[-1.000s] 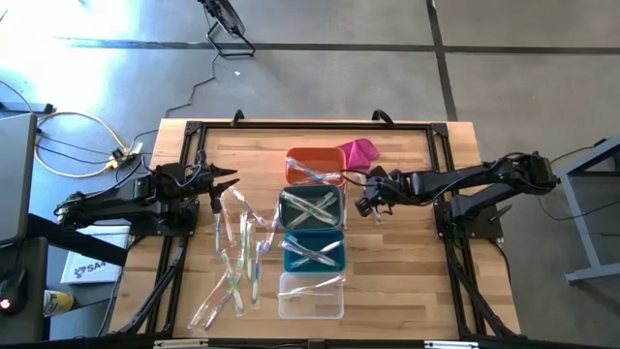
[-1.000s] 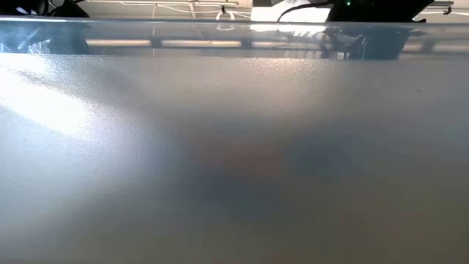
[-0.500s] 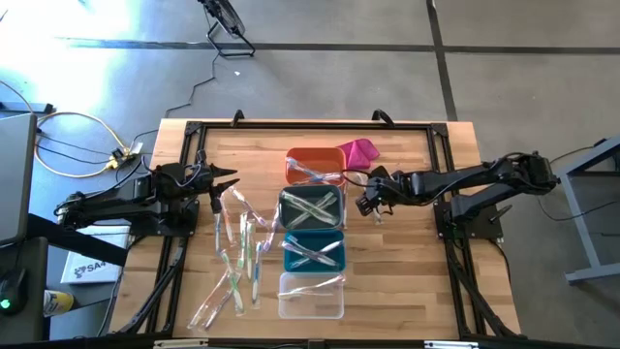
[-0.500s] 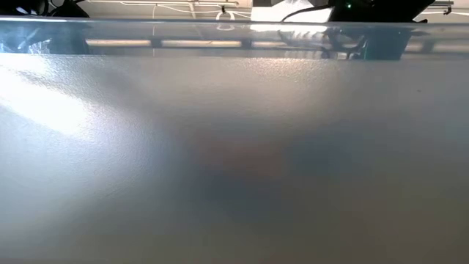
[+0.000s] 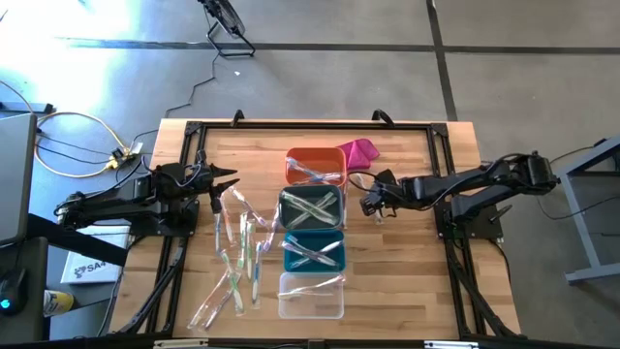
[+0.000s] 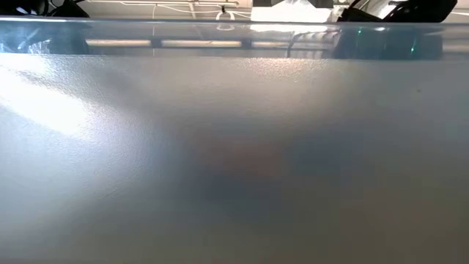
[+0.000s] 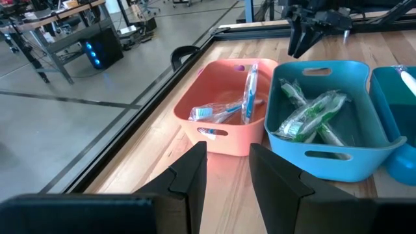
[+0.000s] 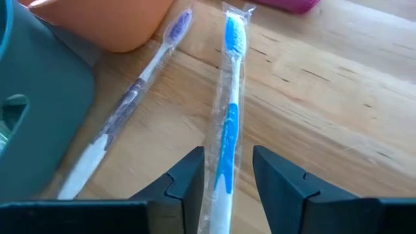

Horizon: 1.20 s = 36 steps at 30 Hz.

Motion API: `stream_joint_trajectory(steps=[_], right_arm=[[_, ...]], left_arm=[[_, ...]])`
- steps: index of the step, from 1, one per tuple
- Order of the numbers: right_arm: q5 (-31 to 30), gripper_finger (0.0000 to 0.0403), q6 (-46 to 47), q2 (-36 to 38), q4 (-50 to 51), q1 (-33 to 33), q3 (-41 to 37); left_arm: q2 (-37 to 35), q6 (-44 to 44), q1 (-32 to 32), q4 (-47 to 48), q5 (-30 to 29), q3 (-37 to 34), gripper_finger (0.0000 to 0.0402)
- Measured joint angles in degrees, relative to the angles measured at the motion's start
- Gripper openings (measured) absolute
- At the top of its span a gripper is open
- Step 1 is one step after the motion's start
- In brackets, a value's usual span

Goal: Pick & Place Toothbrushes
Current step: Put the blue toothbrush into the orange bin

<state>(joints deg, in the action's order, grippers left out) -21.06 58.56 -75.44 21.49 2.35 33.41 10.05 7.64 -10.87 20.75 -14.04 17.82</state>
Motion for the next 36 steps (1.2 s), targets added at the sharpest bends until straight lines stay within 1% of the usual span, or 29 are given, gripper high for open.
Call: stream_joint_trajectory(steps=[8, 15, 19, 27, 30, 36], right_arm=[[0.26, 0.0122, -0.47, 0.00, -2.37, 0.00, -0.81], [0.16, 0.0122, -2.73, -0.05, -3.88, -0.57, -0.81], [0.16, 0.0122, -2.72, -2.65, -4.70, -0.57, -0.81], [0.00, 0.0122, -2.80, -10.35, -7.98, -0.57, -0.74], [-0.65, 0.0122, -2.81, -11.93, -8.75, -0.61, -0.60], [-0.86, 0.0122, -2.81, -12.13, -9.30, -0.59, -0.61]], left_arm=[[-0.01, 0.00, 0.02, 0.00, 0.00, 0.00, 0.0113], [0.01, 0.00, 0.02, 0.00, 0.00, 0.00, 0.0113], [0.01, 0.00, 0.00, 0.00, 0.00, 0.00, 0.0113], [0.01, -0.09, 0.00, 0.21, 0.00, 0.00, 0.0113], [0.01, -0.09, 0.01, 0.23, 0.01, 0.00, 0.0113], [0.01, -0.07, 0.02, 0.24, 0.00, 0.00, 0.0113]])
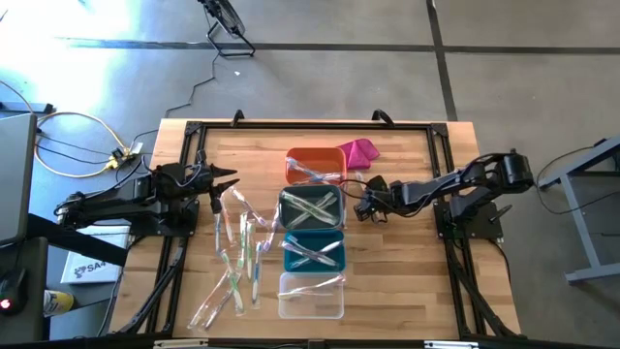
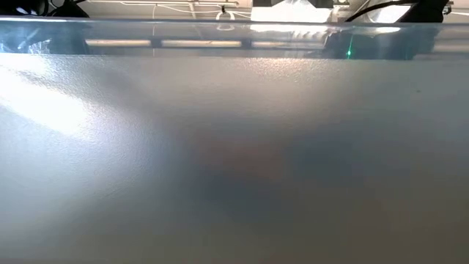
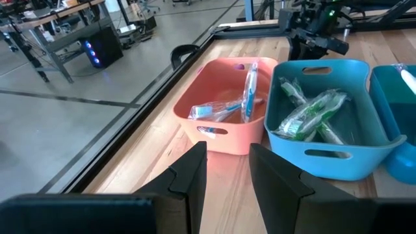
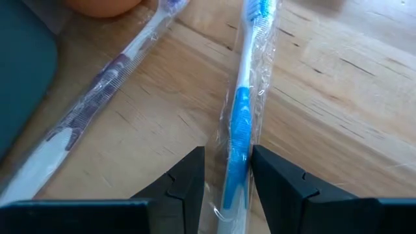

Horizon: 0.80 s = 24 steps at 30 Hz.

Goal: Pick & Place Toothbrushes
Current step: Put the blue toothbrush into the orange bin

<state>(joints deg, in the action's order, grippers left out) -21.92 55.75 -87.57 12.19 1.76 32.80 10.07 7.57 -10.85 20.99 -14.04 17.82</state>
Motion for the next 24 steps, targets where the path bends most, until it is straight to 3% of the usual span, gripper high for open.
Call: stream_joint_trajectory(steps=[6, 18, 24], right_arm=[[0.41, 0.0114, -0.04, 0.35, 0.23, 0.02, -0.07], [1.95, 0.0025, -0.04, 1.04, 1.04, 0.04, -0.13], [4.88, 0.0014, -0.03, 2.51, 2.05, -0.47, -0.20]], left_arm=[[0.00, 0.09, -0.01, 0.07, 0.01, 0.00, 0.0113], [0.00, 0.07, 0.00, 0.17, 0.02, 0.00, 0.0113], [-0.01, -0.31, -0.02, 0.17, 0.02, 0.00, 0.0113]])
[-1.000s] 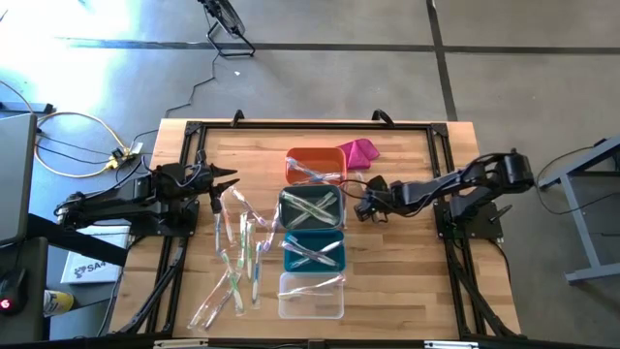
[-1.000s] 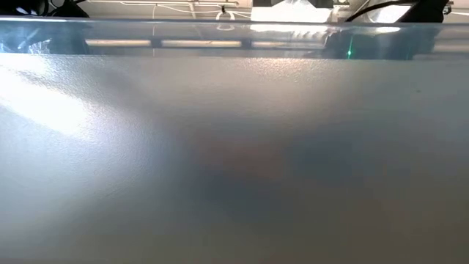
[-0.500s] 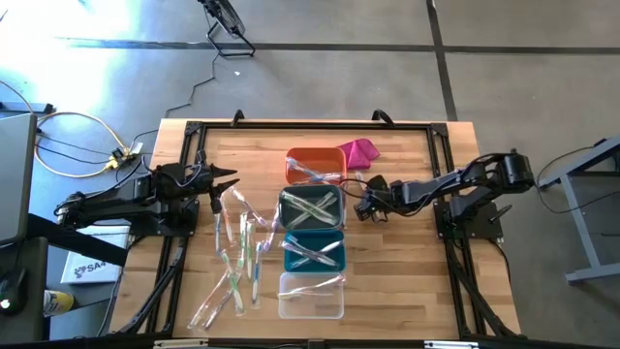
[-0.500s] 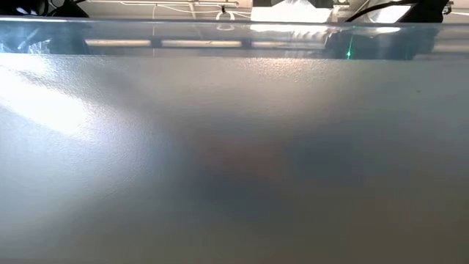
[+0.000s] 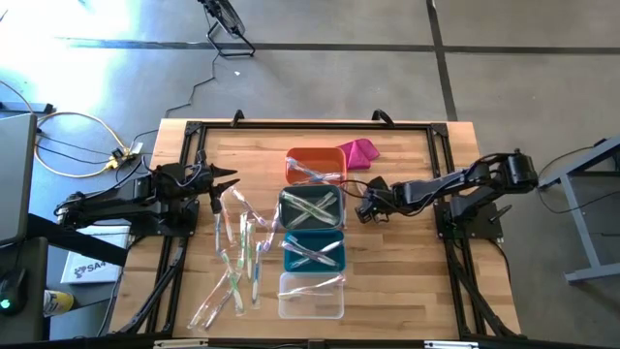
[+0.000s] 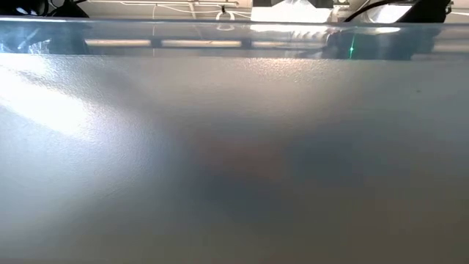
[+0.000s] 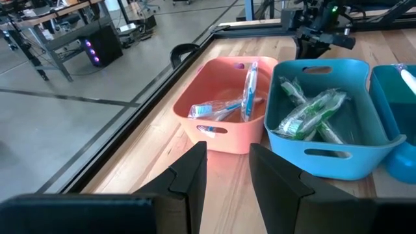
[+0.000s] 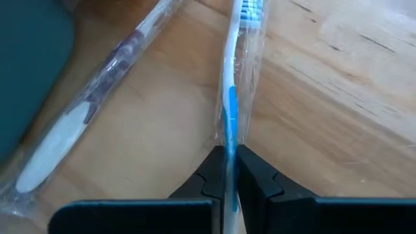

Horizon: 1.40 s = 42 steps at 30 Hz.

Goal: Pick & Place Toothbrushes
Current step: Put the blue toothbrush into the orange bin

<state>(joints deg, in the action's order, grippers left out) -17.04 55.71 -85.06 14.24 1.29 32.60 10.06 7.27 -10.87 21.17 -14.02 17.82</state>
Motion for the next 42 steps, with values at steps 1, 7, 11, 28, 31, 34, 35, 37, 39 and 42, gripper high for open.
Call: stream_joint_trajectory(steps=[1, 7, 11, 28, 31, 34, 35, 37, 39, 42], right_arm=[[0.16, 0.0015, 0.01, 0.51, 0.41, -0.20, -0.03], [0.42, 0.0010, 0.01, 5.38, 2.48, -1.91, -0.17], [-0.28, 0.0011, 0.01, 9.57, 2.91, -3.11, -0.11], [-5.55, 0.0011, -7.05, 24.54, -2.05, -7.30, 0.02], [-5.54, 0.0011, -12.16, 24.74, -6.68, -6.78, 0.00], [-5.54, 0.0011, -17.02, 24.79, -11.68, -5.80, 0.02], [-5.46, 0.0011, -18.56, 24.79, -13.17, -5.44, 0.02], [-5.44, 0.0011, -21.39, 24.79, -15.71, -4.68, 0.02], [-5.32, 0.0011, -23.76, 24.79, -17.51, -3.80, 0.11], [-4.84, 0.0011, -26.65, 24.70, -17.50, -2.50, 1.49]], left_arm=[[0.01, 0.00, 0.01, 0.00, 0.00, 0.00, 0.0113], [0.00, -0.17, 0.01, 0.00, 0.00, 0.00, 0.0113], [0.01, -0.22, 0.00, -0.01, 0.00, 0.00, 0.0113], [-0.01, -0.24, 0.00, -0.18, 0.00, 0.00, 0.0113], [0.01, -0.26, 0.00, -0.24, 0.00, 0.00, 0.0113], [0.01, -0.26, 0.00, -0.26, 0.00, 0.00, 0.0113], [0.01, -0.26, 0.00, -0.26, -0.01, 0.00, 0.0113], [0.01, -0.26, 0.00, -0.28, 0.00, 0.00, 0.0113], [0.01, -0.24, 0.00, -0.32, 0.00, 0.00, 0.0113], [0.00, -0.25, 0.01, -0.52, 0.00, 0.00, 0.0113]])
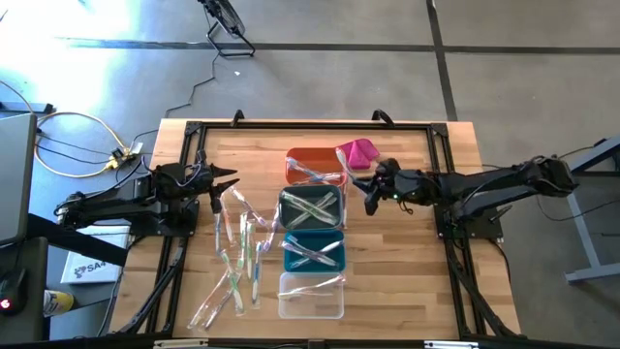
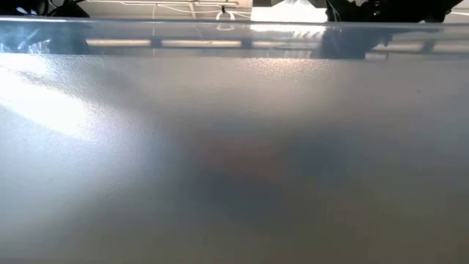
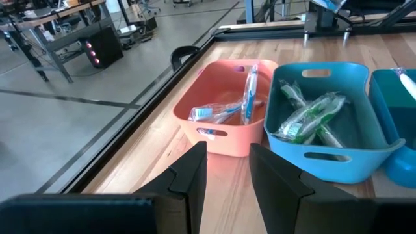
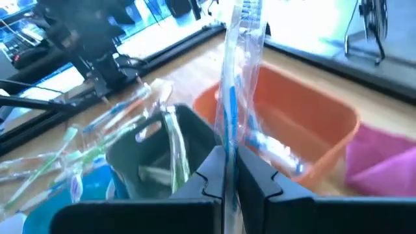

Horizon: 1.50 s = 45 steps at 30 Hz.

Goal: Pick & Place Toothbrushes
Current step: Put the blue toothbrush into the orange bin

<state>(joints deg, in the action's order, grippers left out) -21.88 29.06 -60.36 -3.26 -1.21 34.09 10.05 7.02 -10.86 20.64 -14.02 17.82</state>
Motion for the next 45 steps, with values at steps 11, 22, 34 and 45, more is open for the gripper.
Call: stream_joint_trajectory(steps=[11, 22, 34, 45], right_arm=[[1.04, 0.0011, -14.87, -7.75, 0.05, 1.01, 10.40], [9.14, 0.0011, -27.14, -21.26, -0.01, 6.93, 20.27], [22.31, 0.0011, -29.31, -30.96, 2.68, 18.17, 25.13], [31.39, 0.0011, -30.88, -35.39, -1.57, 22.01, 25.15]], left_arm=[[0.00, 0.08, 0.00, -0.07, -0.01, 0.00, 0.0113], [0.01, 0.19, 0.00, -0.15, -0.01, 0.00, 0.0113], [0.01, 0.23, -0.01, -0.15, 0.00, 0.00, 0.0113], [0.01, 0.23, -0.01, -0.46, -0.02, 0.00, 0.0113]])
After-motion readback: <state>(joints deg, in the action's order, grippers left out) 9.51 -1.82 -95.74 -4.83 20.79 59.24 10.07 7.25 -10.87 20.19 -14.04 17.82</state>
